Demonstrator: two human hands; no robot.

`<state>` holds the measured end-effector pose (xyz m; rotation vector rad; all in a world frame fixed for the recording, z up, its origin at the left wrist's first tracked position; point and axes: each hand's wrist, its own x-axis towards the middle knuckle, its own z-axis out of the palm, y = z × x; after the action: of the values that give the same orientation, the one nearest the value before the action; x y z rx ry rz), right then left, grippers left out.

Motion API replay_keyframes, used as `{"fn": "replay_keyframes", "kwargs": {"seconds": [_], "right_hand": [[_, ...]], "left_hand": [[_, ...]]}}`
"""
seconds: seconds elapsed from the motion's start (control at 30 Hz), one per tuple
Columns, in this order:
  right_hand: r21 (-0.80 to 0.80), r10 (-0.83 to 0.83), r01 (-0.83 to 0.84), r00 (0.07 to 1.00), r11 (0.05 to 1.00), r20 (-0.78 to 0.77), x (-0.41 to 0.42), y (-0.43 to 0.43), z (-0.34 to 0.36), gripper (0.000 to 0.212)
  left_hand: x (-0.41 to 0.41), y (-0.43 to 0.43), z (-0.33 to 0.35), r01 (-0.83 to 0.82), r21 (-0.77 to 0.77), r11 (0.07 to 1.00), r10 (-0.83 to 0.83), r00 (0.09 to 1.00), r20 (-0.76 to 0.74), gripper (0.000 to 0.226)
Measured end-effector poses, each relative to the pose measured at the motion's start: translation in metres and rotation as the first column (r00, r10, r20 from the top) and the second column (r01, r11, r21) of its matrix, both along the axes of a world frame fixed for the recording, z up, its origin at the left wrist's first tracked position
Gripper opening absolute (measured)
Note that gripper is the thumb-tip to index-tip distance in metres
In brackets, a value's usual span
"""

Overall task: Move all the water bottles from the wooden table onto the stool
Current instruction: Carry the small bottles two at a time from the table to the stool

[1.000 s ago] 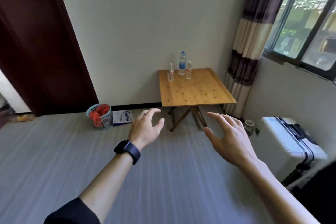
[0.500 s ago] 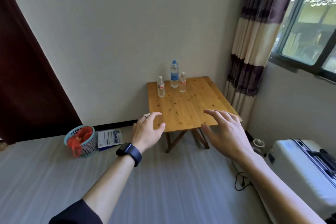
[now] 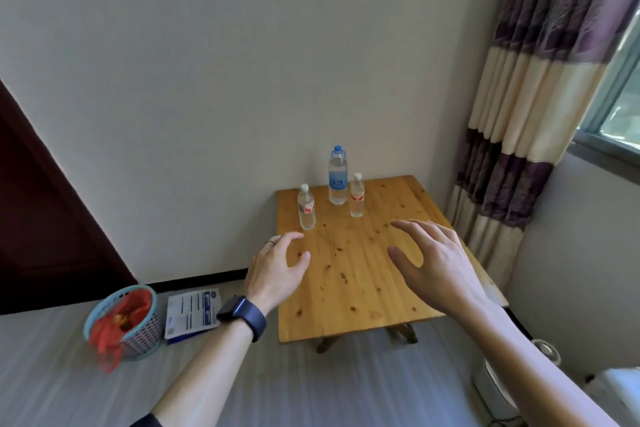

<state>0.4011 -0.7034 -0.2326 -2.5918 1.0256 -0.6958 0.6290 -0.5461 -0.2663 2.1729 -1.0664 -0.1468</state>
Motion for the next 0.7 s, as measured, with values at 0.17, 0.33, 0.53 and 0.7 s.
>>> {"fn": "replay_keyframes", "kwargs": {"seconds": [0.17,0.33,0.53,0.7], "right_hand": [[0.036,-0.042,0.044,0.998,0.998,-0.043,0.067,-0.057,-0.019,0.050],[0.092,-0.042,0.050,0.995,0.994,-0.086,0.122,-0.118,-0.045,0.049],[0.159,-0.035,0.059,0.988,0.985,-0.149,0.186,-0.207,-0.078,0.051],[0.274,-0.005,0.057,0.982,0.960,-0.187,0.250,-0.301,-0.116,0.059]], "left_hand": [[0.079,-0.063,-0.016,-0.001,0.035,0.999,0.002,0.999,-0.035,0.037],[0.145,-0.127,-0.038,0.005,0.107,0.994,0.004,0.997,-0.079,0.036],[0.205,-0.204,-0.064,-0.012,0.172,0.985,0.032,0.993,-0.112,0.038],[0.256,-0.279,-0.088,-0.081,0.220,0.972,0.116,0.982,-0.151,0.040]]}}
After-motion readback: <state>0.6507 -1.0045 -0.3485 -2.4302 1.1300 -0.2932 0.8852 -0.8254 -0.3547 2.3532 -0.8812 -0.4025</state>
